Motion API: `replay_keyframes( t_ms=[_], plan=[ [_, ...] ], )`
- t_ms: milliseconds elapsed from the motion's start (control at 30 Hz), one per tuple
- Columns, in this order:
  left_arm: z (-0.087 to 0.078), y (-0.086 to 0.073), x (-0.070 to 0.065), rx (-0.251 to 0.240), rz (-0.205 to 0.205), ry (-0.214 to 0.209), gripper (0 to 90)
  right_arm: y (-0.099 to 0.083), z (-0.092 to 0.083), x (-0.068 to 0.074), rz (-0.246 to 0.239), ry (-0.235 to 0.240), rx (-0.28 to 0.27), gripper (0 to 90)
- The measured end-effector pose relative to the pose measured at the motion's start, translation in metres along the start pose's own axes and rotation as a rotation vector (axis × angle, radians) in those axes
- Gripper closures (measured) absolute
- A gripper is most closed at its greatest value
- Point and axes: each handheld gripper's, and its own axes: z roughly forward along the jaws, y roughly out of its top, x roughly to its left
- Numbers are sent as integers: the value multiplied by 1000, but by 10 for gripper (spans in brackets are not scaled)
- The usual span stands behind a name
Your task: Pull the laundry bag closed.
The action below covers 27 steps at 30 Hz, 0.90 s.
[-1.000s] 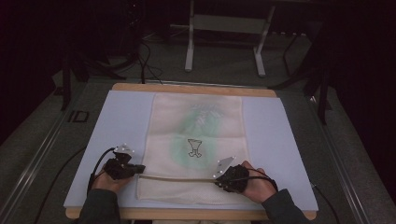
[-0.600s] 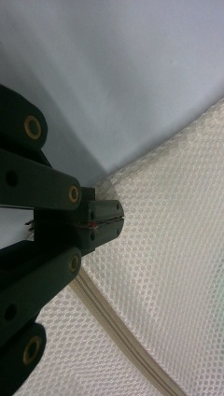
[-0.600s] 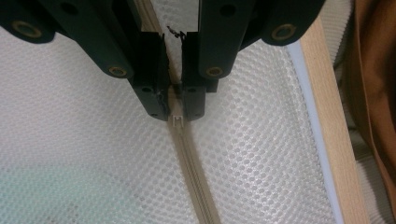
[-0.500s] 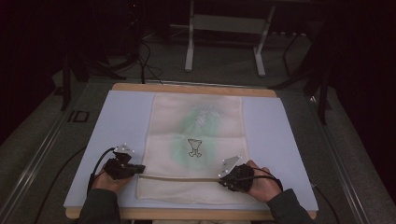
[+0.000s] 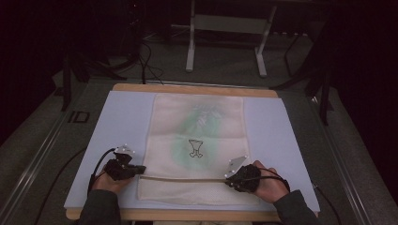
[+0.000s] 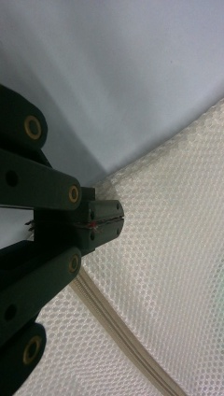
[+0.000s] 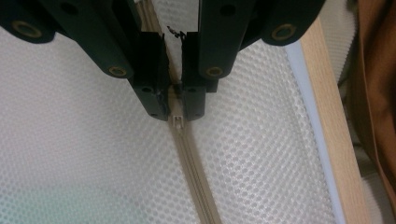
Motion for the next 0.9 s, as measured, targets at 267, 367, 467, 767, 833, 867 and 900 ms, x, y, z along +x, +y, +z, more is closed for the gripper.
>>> replay_keyframes(
  t_ms=[267,367,467,767,833,867,900],
  plan=[
    [0,0,0,-1,-6,-3,900,-4,-3,-3,4,4,12,822],
    [0,0,0,-1,-6,-3,900,-5,-3,-3,4,10,18,822],
    [0,0,0,-3,-5,-2,900,-6,-3,-4,9,16,17,823],
    [0,0,0,0,0,0,900,-10,-5,-5,15,16,24,823],
    [0,0,0,0,-3,0,900,-12,-7,-6,21,14,24,822],
    [0,0,0,0,0,1,900,-14,-7,-7,25,13,21,822],
    [0,0,0,1,0,1,900,-15,-8,-7,26,10,22,823]
  ],
)
